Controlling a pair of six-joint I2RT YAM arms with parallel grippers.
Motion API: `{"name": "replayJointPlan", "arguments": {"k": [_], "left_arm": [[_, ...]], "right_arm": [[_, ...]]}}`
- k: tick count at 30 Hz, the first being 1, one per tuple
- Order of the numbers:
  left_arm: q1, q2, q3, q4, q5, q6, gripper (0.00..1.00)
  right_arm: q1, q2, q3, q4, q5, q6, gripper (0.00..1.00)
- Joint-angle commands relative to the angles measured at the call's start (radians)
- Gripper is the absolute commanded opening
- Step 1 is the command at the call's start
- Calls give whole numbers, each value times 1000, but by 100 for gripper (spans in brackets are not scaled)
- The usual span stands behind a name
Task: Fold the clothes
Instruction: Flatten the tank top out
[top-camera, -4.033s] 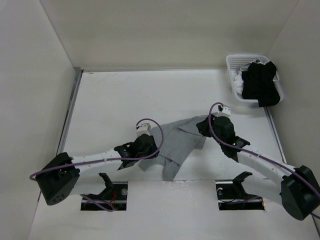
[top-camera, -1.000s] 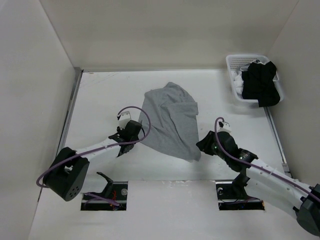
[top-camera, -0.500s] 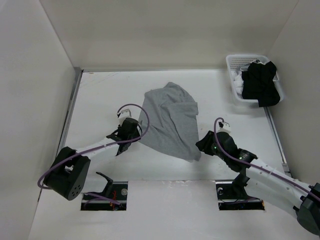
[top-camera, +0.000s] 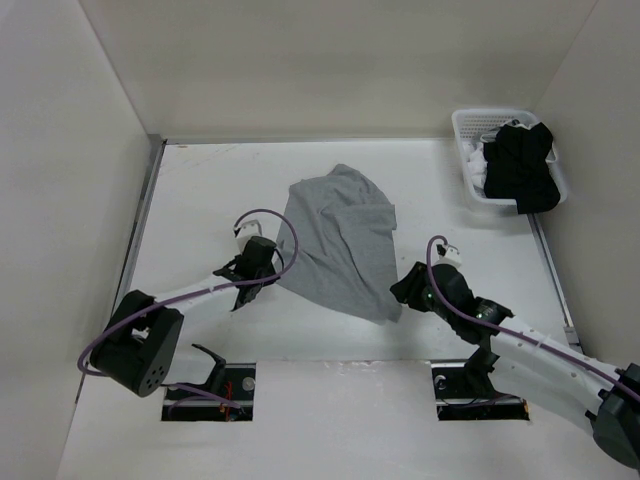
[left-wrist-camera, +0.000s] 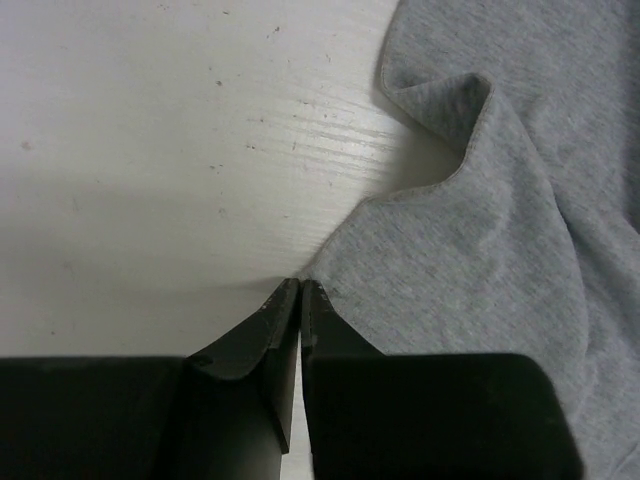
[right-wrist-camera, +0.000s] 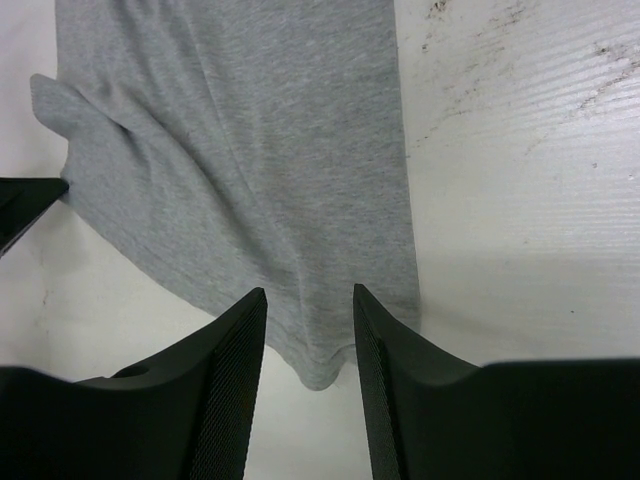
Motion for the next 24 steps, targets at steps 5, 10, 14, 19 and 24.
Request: {"name": "replayJointPlan", "arguments": {"k": [5, 10, 14, 19, 24], "left_arm": [[38, -267, -24, -110, -1, -31, 0], [86, -528, -51, -251, -13, -84, 0], [113, -598, -77, -279, 13, -89, 1], [116, -568, -114, -244, 50, -92, 1], [118, -594, -136, -223, 65, -89, 1]], "right_arm": [[-14, 64, 5, 26, 16, 7, 47], [20, 181, 53, -11, 9, 11, 42], [108, 189, 59, -66, 19, 70, 40], [219, 177, 73, -126, 6, 146, 42], [288, 238, 99, -134, 17, 203, 45]]}}
